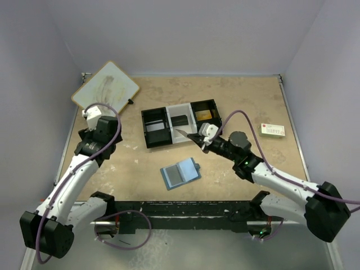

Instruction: Take the credit cards out of the card holder

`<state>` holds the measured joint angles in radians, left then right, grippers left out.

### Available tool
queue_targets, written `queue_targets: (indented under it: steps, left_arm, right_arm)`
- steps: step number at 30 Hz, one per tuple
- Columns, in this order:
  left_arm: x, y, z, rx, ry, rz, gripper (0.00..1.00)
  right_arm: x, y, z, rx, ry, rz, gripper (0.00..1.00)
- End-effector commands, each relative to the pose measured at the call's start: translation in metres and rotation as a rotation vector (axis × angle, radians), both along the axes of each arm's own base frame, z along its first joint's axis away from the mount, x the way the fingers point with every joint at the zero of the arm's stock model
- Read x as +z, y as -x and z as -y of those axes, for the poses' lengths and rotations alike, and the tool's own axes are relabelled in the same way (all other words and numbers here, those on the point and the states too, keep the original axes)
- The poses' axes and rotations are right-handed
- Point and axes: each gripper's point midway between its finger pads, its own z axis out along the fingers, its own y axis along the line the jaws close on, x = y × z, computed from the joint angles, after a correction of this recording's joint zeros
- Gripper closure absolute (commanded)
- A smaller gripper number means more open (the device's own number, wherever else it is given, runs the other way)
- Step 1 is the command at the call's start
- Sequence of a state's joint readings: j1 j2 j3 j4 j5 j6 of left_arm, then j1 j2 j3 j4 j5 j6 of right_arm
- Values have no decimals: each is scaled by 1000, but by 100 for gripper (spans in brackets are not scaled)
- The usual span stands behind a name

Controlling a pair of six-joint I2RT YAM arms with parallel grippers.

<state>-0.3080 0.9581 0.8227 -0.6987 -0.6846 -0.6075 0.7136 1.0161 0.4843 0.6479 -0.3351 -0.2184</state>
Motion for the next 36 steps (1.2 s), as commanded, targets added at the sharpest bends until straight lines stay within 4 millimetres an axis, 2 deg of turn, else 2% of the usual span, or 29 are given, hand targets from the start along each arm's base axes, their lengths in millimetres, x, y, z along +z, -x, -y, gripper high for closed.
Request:
queue_targets:
  steps: [1, 8, 13, 17, 20, 24, 29, 32, 36]
  left_arm:
    - [30, 2, -22, 100, -6, 119, 19]
    - [44, 10, -34, 167, -22, 180, 18]
    - [55, 16, -39, 189, -19, 231, 18]
    - [60, 18, -41, 200, -17, 260, 18]
    - [63, 21, -45, 219, -27, 266, 18]
    - [65, 23, -46, 225, -22, 282, 18]
    - [64, 22, -46, 223, -24, 276, 18]
    - [62, 20, -45, 218, -27, 261, 18]
    - [61, 20, -45, 217, -29, 257, 18]
  right_arm:
    - [24, -23, -18, 21, 53, 135, 100]
    - [25, -63, -55, 60, 164, 205, 100]
    - [4, -92, -83, 100, 248, 207, 100]
    - [-6, -104, -106, 147, 304, 196, 100]
    - [-22, -109, -121, 185, 348, 203, 100]
    - [-52, -131, -138, 155, 434, 173, 100]
    - [-90, -154, -148, 81, 518, 154, 100]
    - [-100, -167, -147, 21, 569, 157, 100]
    - [-103, -173, -148, 6, 592, 183, 100]
